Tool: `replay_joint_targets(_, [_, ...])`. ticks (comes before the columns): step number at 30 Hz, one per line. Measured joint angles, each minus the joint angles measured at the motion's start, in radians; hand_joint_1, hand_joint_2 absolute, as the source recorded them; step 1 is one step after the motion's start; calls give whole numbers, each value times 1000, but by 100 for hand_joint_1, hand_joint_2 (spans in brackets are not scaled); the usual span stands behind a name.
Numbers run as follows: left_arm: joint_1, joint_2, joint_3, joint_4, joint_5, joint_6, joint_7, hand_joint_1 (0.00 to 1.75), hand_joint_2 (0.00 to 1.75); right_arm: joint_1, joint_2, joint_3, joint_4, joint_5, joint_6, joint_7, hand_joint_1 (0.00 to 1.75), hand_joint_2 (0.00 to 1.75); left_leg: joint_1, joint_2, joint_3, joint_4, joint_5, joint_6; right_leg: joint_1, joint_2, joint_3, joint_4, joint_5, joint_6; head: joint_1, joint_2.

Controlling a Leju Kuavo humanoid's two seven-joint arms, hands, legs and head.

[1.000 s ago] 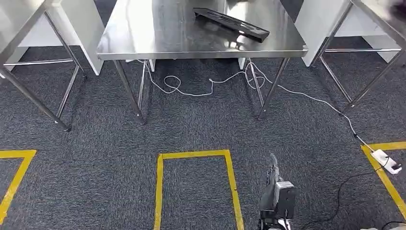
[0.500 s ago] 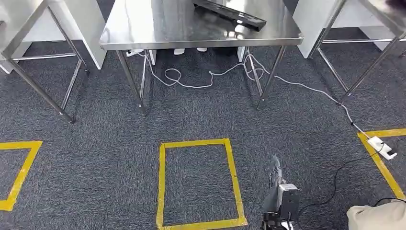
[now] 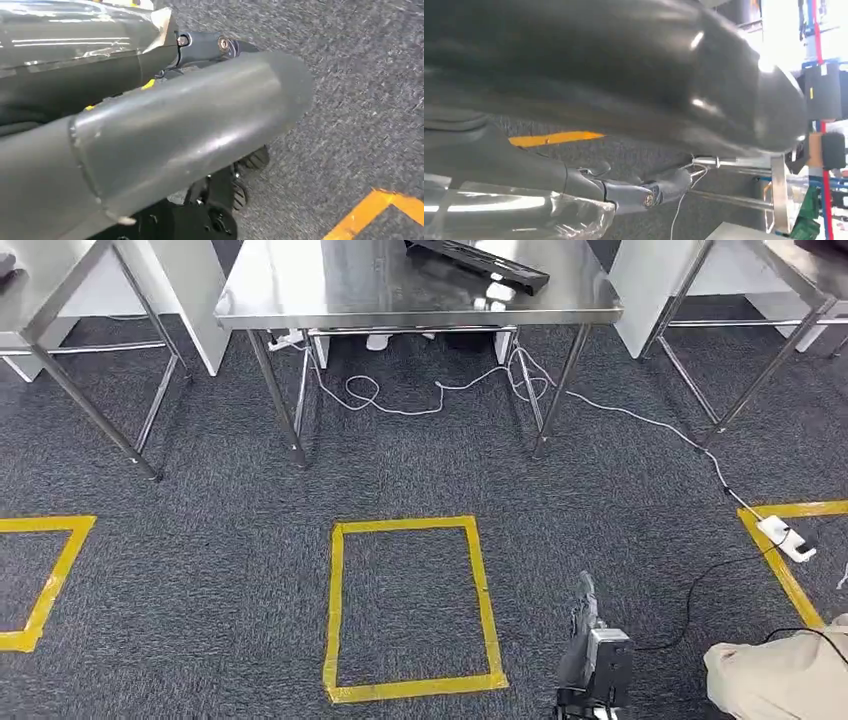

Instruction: Take the parts from the cabinet and place them on the table.

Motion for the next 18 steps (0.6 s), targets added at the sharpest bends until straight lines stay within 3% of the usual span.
replay_joint_targets(1, [0,0,0,0,0,0,0,0,0,1,2,0,0,0,0,0,0,0,-4,0,-2,-2,3,5,-4,0,-4,-2,9,6,-1,0])
replay_joint_targets(2, [0,0,0,0,0,-1,0,0,0,3,2,-1,0,2,0,-1,0,0,0,4,-5,-31,10,14,4,3,-7,0,14,15,1,0])
replay_joint_targets(3, [-3,0,0,0,-1,-3,0,0,0,3,1,-3,0,5,1,-2,0,0,6,12,-4,-35,24,22,1,5,-21,18,-10,12,0,0])
replay_joint_targets(4, [-4,0,0,0,-5,-3,0,0,0,2,1,-5,0,5,0,-3,0,0,6,11,-20,-40,35,36,1,7,-44,60,-57,4,5,0])
replay_joint_targets(6, [-4,0,-1,0,-8,-7,-5,0,0,4,1,-11,0,6,1,-3,0,0,5,11,-43,-40,49,36,-7,7,-82,173,-134,-5,12,0])
replay_joint_targets(7, [-3,0,-1,0,-14,-8,-5,0,0,9,2,-15,0,6,0,-3,0,0,4,13,-58,-40,60,34,-12,7,-100,248,-159,0,11,0])
replay_joint_targets(8, [-3,0,-2,0,-16,-5,2,0,0,14,2,-19,0,8,1,-3,0,0,5,15,-72,-40,72,32,-15,7,-102,287,-150,14,15,0])
replay_joint_targets(9, [-3,0,-2,0,-19,-2,8,0,0,16,2,-24,0,11,3,-3,0,0,5,17,-84,-39,80,30,-19,7,-91,289,-124,29,14,0])
replay_joint_targets(10, [-3,0,-4,0,-25,-1,12,0,0,18,2,-29,-2,13,8,-3,0,0,5,18,-98,-38,91,26,-22,7,-59,254,-82,47,15,0])
replay_joint_targets(11, [-2,0,-8,0,-26,-2,12,0,0,21,2,-32,-5,14,11,-3,0,0,6,18,-109,-38,100,21,-27,6,-14,188,-51,57,14,0])
replay_joint_targets(12, [-3,0,-11,0,-26,-3,11,0,0,25,2,-35,-8,14,17,-3,0,0,7,17,-119,-36,110,14,-32,6,58,83,-42,57,15,0])
replay_joint_targets(13, [-2,1,-13,-1,-26,-5,8,0,0,26,2,-36,-9,17,20,-4,0,0,3,17,-124,-34,117,7,-31,7,110,-8,-80,47,16,0])
replay_joint_targets(14, [-2,1,-13,-1,-26,-5,6,0,0,29,3,-36,-12,19,23,-5,0,0,2,17,-124,-33,124,-1,-14,7,135,-58,-97,33,15,0])
replay_joint_targets(16, [-2,1,-14,-1,-25,-6,2,0,0,37,6,-37,-15,23,32,-10,0,0,4,18,-123,-35,137,-12,-12,7,120,-48,-93,24,8,0])
replay_joint_targets(17, [0,1,-15,-1,-24,-11,-3,0,0,44,9,-39,-16,24,32,-11,0,0,8,18,-124,-35,141,-18,-17,7,117,-48,-87,14,9,0])
replay_joint_targets(18, [2,1,-15,-1,-25,-14,-7,0,0,48,13,-40,-19,25,33,-13,0,0,15,17,-129,-28,133,-23,-32,5,116,-50,-80,2,8,0])
